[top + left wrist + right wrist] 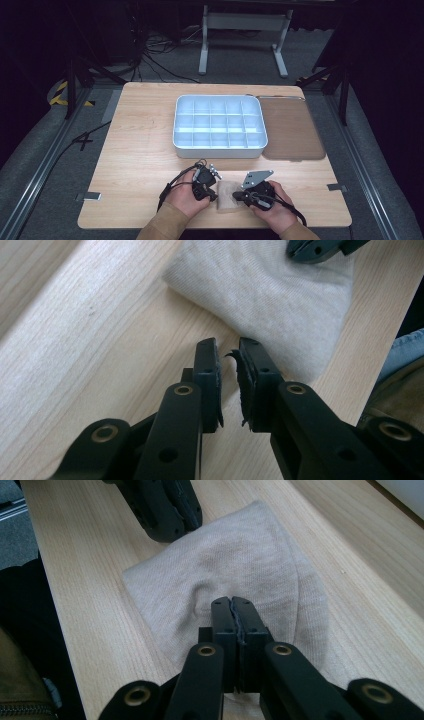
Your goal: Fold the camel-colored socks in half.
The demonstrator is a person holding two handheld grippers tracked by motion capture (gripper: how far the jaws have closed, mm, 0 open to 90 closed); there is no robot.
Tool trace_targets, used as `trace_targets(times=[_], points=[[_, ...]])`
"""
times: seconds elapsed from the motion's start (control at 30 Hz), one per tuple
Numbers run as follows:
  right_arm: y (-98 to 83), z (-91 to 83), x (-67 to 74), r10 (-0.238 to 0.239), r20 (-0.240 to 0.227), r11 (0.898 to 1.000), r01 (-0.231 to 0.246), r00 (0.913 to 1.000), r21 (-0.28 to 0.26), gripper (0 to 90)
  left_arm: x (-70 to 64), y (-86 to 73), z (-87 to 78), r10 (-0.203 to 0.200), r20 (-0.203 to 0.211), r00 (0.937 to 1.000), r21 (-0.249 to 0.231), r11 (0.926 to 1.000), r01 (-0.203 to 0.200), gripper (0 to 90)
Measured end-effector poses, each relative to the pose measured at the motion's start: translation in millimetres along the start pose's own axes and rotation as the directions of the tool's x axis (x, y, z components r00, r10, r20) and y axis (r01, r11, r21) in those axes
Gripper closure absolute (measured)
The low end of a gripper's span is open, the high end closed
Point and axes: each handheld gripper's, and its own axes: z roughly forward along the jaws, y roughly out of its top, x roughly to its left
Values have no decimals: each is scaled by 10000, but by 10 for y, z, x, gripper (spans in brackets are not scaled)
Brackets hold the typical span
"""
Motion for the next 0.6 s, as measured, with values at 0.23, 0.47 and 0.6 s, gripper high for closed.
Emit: trace_targets(times=[0.23,0.47,0.6], points=[[-22,-2,5,-88,40,9999,88,10000,-149,900,-43,53,15,293,-193,9994,-139,9995,-295,782],[-26,-2,25,-175,118,9997,177,9998,-190,900,-140,124,-31,859,-15,9963,-1126,9900,-855,784],[-2,8,55,-359,156,9992,361,9992,-143,900,-264,175,-20,1481,-230,9887,-1342,9796,-1498,785]])
